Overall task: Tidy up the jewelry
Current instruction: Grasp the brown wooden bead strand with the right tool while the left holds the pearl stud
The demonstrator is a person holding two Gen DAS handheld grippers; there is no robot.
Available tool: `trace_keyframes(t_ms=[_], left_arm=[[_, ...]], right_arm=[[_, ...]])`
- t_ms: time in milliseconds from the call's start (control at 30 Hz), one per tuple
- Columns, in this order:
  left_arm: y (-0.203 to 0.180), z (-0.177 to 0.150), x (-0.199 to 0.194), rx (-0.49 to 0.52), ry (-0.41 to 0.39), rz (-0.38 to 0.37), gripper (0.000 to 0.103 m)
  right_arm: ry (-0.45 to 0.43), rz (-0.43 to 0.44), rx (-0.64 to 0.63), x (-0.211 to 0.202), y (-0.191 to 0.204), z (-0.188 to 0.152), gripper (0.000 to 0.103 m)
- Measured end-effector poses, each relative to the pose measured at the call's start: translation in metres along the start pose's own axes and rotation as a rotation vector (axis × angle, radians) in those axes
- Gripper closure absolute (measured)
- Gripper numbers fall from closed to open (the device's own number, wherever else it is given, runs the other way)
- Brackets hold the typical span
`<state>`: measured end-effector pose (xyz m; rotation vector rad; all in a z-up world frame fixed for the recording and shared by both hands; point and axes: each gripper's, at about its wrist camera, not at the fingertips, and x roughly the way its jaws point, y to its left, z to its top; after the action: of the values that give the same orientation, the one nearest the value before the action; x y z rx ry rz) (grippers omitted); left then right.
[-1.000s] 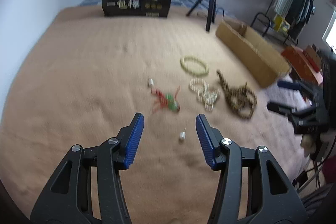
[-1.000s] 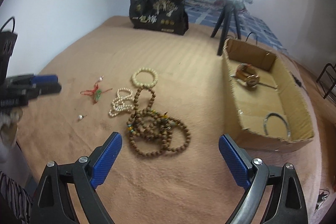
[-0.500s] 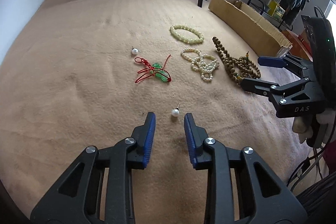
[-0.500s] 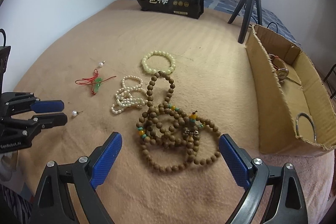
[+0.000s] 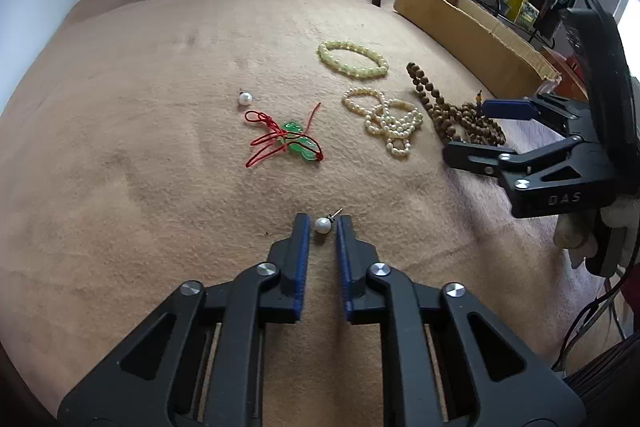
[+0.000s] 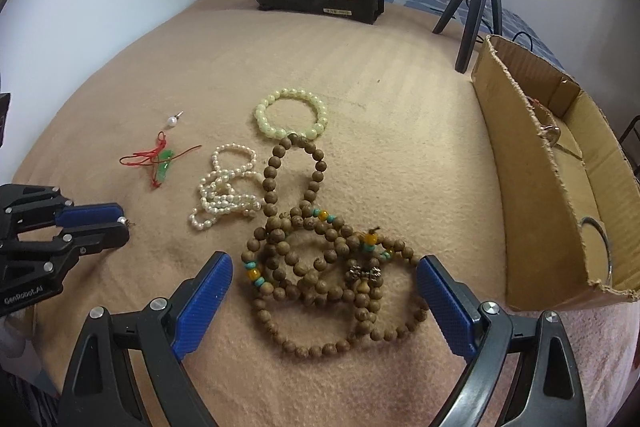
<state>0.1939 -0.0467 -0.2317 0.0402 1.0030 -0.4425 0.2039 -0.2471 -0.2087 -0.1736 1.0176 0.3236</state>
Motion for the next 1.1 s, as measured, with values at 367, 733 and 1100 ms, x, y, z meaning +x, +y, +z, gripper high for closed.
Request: trace_keyframes(t_ms=[367,733,1100], left_arm=[[-0.003,-0.002,-0.001,0.016,-0.012,0.009,0.097],[-0.004,-0.005,-0.009,0.005,-0.017,0.008,0.097],[-0.006,-0.003,-0.031,-0.007,-0.068,0.005,0.097]], right_arm=[[0.014,0.001,-0.011,0.004,0.012,-0.001,0.038],[-0.002,0.029,0.001,-0.002,0.015,-0.002,0.085],[-0.108,0.049,0.026,-0.047,0.007,0.000,0.092]])
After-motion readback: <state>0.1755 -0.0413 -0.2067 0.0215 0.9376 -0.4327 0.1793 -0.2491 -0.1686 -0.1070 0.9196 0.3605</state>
